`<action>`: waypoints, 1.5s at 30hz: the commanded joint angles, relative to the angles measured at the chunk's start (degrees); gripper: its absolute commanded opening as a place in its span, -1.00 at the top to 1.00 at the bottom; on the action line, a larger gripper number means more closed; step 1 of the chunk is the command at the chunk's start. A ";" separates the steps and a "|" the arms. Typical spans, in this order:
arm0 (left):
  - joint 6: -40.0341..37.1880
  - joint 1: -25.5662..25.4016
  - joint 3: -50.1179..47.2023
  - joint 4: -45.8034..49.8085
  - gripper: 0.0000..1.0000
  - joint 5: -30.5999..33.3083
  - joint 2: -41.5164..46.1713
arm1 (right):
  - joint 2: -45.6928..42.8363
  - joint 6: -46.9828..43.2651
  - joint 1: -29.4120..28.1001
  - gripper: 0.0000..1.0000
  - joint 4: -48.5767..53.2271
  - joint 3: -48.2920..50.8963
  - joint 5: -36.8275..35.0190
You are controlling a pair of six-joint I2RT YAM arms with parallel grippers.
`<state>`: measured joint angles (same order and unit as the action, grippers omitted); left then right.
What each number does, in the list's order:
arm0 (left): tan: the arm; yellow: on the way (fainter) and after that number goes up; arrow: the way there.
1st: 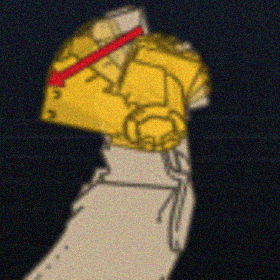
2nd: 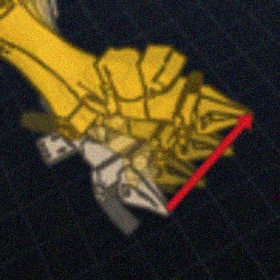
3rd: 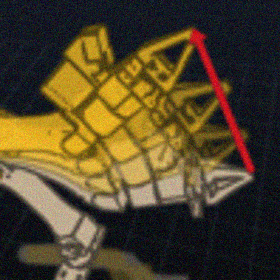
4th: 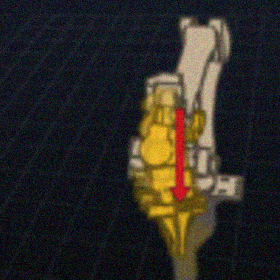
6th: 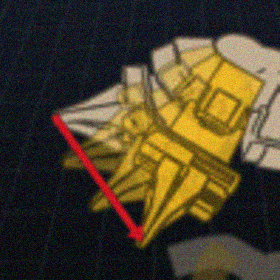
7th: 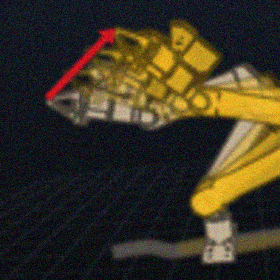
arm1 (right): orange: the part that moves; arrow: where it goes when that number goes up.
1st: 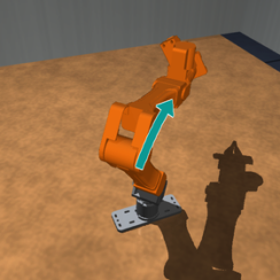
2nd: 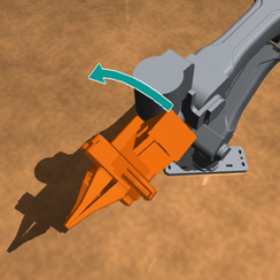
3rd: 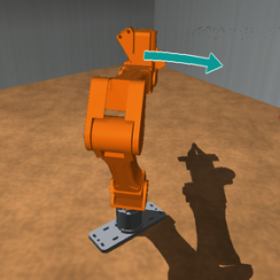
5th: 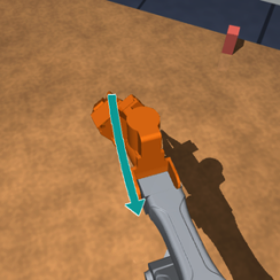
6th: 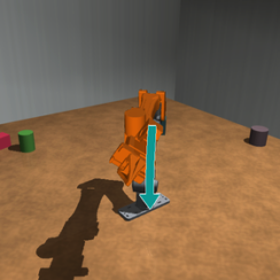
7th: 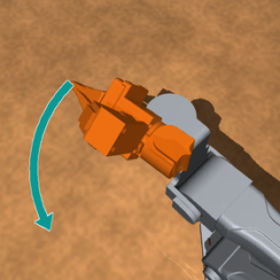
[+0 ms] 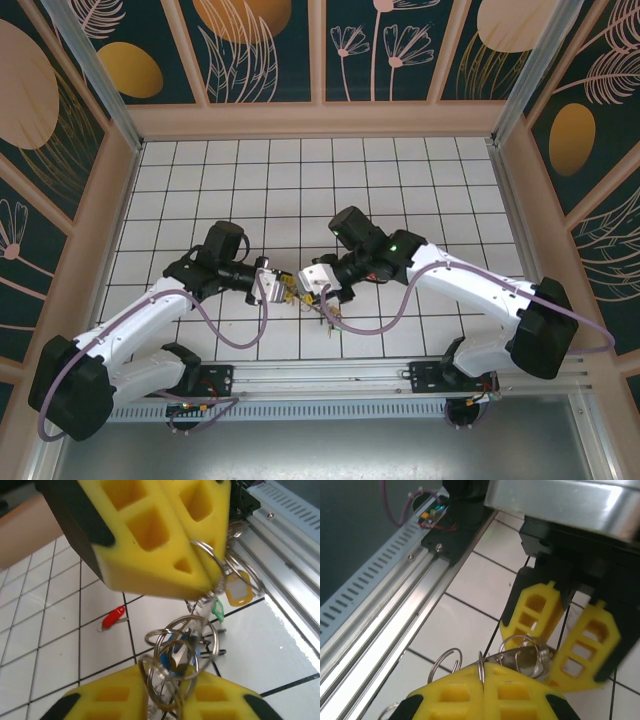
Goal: Put the keys on the keyring
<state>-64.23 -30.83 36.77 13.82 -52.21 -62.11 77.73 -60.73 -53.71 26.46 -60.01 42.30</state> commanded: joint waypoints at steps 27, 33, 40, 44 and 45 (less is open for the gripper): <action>23.64 -0.52 -4.27 -6.54 0.52 5.96 17.77 | -13.99 36.79 4.92 1.00 -52.35 25.14 -4.45; 27.87 -0.59 -5.87 -11.66 0.45 3.61 13.50 | -14.33 40.41 4.81 1.00 -56.78 26.78 -5.98; 26.40 -0.59 -3.56 -13.70 0.54 1.19 8.41 | -13.75 39.36 4.11 1.00 -55.15 26.46 -8.20; 25.44 -0.63 -2.50 -14.70 0.62 1.09 7.26 | -12.60 36.85 2.68 1.00 -52.10 25.13 -9.99; 25.19 -0.60 -2.33 -14.98 0.62 1.01 7.37 | -12.42 36.58 2.49 1.00 -51.80 24.96 -10.28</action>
<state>-38.48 -31.11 31.97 1.74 -49.06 -54.81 65.14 -22.52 -50.35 -23.70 -33.36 33.01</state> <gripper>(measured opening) 0.190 0.051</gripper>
